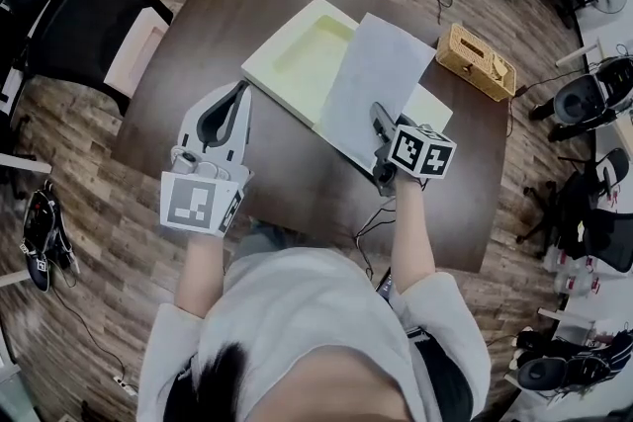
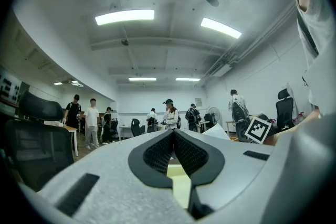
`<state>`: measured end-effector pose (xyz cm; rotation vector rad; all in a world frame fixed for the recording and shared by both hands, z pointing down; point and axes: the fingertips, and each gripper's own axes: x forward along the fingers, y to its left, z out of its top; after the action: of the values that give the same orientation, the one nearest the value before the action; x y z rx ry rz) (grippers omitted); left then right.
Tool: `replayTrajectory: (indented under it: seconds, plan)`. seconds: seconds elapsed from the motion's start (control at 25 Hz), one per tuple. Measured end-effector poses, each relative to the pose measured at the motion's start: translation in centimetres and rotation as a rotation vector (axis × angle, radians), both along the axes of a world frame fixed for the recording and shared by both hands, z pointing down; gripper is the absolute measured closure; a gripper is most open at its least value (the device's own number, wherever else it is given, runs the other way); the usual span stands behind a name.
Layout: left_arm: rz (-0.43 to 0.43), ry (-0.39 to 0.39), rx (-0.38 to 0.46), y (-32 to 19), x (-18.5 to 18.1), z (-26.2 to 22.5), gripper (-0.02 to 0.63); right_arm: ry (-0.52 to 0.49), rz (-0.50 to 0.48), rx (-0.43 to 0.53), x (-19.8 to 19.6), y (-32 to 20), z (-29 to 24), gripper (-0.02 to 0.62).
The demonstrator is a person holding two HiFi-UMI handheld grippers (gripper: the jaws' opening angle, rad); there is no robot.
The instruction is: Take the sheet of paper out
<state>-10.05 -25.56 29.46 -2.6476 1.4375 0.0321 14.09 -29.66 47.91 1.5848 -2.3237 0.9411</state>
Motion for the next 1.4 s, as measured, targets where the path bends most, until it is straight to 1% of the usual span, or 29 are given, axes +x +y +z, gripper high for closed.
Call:
replayTrajectory:
  seconds: [0.24, 0.52, 0.92, 1.16, 1.4]
  plan:
    - [0.007, 0.004, 0.008, 0.8, 0.8, -0.3, 0.598, 0.065, -0.031, 0.099, -0.4, 0.9, -2.7, 0.581]
    - [0.02, 0.004, 0.021, 1.7, 1.7, -1.1, 0.598, 0.104, -0.053, 0.188, -0.9, 2.5, -5.7, 0.581]
    - [0.031, 0.002, 0.026, 2.9, 3.1, -1.6, 0.598, 0.137, -0.064, 0.297, -0.7, 4.4, -9.3, 0.581]
    - [0.036, 0.0, 0.032, 3.9, 3.4, -2.0, 0.598, 0.185, -0.061, 0.364, -0.8, 5.6, -11.2, 0.581]
    - [0.039, 0.004, 0.032, 4.8, 3.4, -2.3, 0.598, 0.198, -0.054, 0.411, -1.0, 6.9, -12.8, 0.581]
